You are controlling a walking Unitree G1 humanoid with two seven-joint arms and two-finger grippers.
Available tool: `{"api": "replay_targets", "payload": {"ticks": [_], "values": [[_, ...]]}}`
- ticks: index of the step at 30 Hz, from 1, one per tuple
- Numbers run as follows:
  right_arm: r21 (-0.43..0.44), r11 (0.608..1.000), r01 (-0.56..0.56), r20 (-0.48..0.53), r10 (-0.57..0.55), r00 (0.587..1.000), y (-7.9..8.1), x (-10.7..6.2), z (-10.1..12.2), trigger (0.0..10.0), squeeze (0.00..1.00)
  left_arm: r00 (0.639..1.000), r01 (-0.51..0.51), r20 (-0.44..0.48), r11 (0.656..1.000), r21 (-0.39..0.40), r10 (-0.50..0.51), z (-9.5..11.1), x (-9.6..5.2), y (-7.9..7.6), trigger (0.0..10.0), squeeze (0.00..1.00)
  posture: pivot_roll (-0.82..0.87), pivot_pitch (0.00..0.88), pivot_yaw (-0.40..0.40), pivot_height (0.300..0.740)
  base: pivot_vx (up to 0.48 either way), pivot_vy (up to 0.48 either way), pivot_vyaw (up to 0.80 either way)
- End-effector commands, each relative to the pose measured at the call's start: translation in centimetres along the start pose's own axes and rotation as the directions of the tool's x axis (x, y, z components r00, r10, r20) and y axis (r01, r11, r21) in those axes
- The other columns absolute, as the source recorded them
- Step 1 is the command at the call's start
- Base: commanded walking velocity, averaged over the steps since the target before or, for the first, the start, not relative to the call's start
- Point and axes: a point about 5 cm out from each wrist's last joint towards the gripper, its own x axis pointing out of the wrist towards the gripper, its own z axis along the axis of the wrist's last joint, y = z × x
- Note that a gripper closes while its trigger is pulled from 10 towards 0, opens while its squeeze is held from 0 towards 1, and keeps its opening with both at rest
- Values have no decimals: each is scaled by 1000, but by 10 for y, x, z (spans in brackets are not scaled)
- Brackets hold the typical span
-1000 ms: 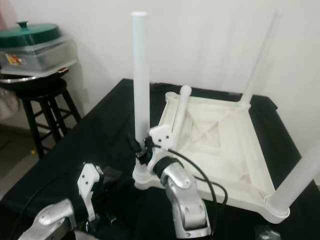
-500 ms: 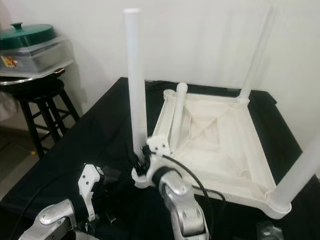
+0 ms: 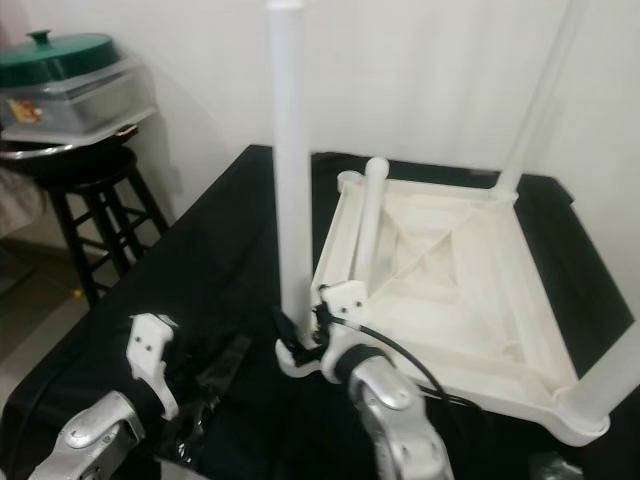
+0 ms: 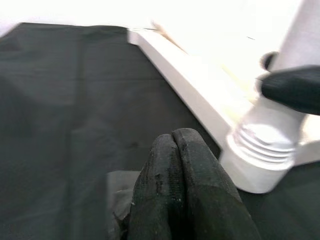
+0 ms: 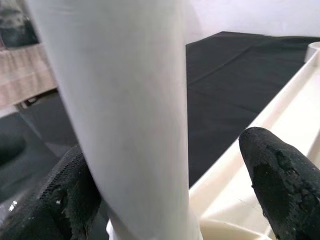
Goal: Building children table
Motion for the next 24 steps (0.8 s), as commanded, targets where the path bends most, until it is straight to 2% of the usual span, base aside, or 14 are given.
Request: {"api": "replay_targets", "payload": {"ticks": [1,2,5,7,10,18,24], "values": [[-6,995,95,-50,-95,994,-13,-17,-9,10000,0,996,-89,-28,996,-1,89,-3,-7,9,10000,0,-43,0,24,740,0,0,0],[-6,995,95,-50,-95,994,-13,-17,-9,10000,0,996,-89,-28,996,-1,89,-3,-7,9,10000,0,-43,0,24,740,0,0,0],[-46,992,121,-38,-123,992,-16,-35,-14,10000,0,985,-163,-59,986,18,164,-7,-14,16,10000,0,-45,0,29,740,0,0,0],[-83,984,158,-39,-161,986,-18,-37,-15,10000,0,979,-190,-67,979,72,195,-7,-14,17,10000,0,-50,0,36,740,0,0,0],[-72,981,180,-40,-183,982,-21,-35,-17,10000,0,972,-215,-71,969,124,225,-8,-15,17,10000,0,-47,0,35,740,0,0,0],[-67,972,227,-22,-229,973,-24,-39,-16,10000,0,966,-235,-77,963,131,247,-9,-15,19,10000,0,-51,0,40,740,0,0,0],[-74,952,296,22,-296,955,-30,-48,-11,10000,0,948,-297,-82,948,118,307,-10,-17,25,10000,0,-57,0,53,740,0,0,0]]}}
